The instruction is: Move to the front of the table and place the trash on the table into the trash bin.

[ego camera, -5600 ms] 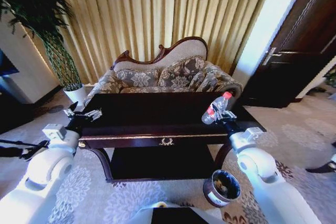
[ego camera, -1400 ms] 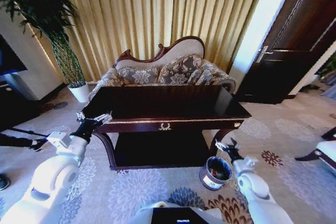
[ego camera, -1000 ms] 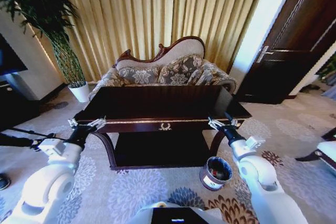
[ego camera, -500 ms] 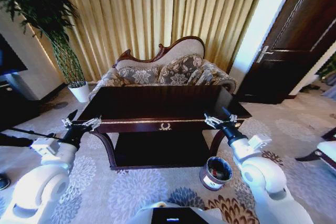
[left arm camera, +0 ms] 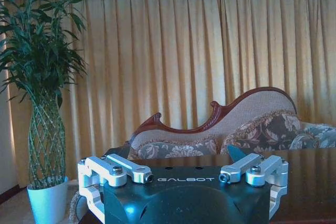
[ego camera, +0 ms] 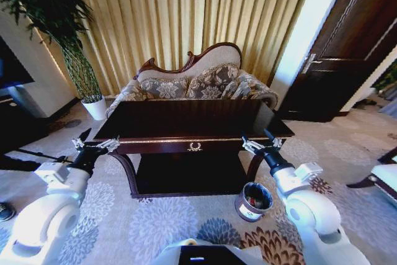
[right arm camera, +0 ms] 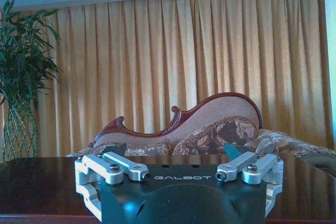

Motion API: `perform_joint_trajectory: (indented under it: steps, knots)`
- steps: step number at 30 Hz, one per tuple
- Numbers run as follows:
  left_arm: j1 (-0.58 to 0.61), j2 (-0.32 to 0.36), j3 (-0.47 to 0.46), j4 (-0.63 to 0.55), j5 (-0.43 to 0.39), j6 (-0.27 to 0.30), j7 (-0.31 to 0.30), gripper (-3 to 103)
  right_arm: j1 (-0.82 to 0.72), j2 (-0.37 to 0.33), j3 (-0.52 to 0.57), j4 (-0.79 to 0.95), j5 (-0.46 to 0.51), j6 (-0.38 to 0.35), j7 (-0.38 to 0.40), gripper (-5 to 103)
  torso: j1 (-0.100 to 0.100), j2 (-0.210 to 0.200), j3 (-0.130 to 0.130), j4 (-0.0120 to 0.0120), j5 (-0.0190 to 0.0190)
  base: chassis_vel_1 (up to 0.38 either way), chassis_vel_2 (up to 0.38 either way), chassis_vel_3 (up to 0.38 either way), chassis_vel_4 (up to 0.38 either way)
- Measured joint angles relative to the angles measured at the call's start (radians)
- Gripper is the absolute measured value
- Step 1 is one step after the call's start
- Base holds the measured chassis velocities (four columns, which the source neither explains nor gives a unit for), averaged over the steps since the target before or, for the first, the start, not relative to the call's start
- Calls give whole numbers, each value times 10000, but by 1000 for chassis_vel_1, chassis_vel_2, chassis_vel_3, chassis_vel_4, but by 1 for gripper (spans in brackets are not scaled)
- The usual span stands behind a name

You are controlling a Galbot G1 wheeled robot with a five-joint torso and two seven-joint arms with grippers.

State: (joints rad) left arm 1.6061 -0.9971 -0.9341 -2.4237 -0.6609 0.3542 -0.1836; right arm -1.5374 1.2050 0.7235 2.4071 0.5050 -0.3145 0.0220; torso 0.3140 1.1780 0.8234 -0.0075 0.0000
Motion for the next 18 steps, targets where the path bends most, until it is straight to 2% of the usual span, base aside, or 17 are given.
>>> perform_joint_trajectory:
  steps: [11,18]
  knots:
    - [15,6,-20,-19,-20,-50,5,100,-367,-14,203,244,-16,180,-1,100,1,-1,0,-1,0,90,-77,-87,91]
    - [41,-6,-61,-30,-31,-97,20,100,-455,21,200,328,-97,185,21,100,2,-1,1,-1,1,145,-148,-131,154]
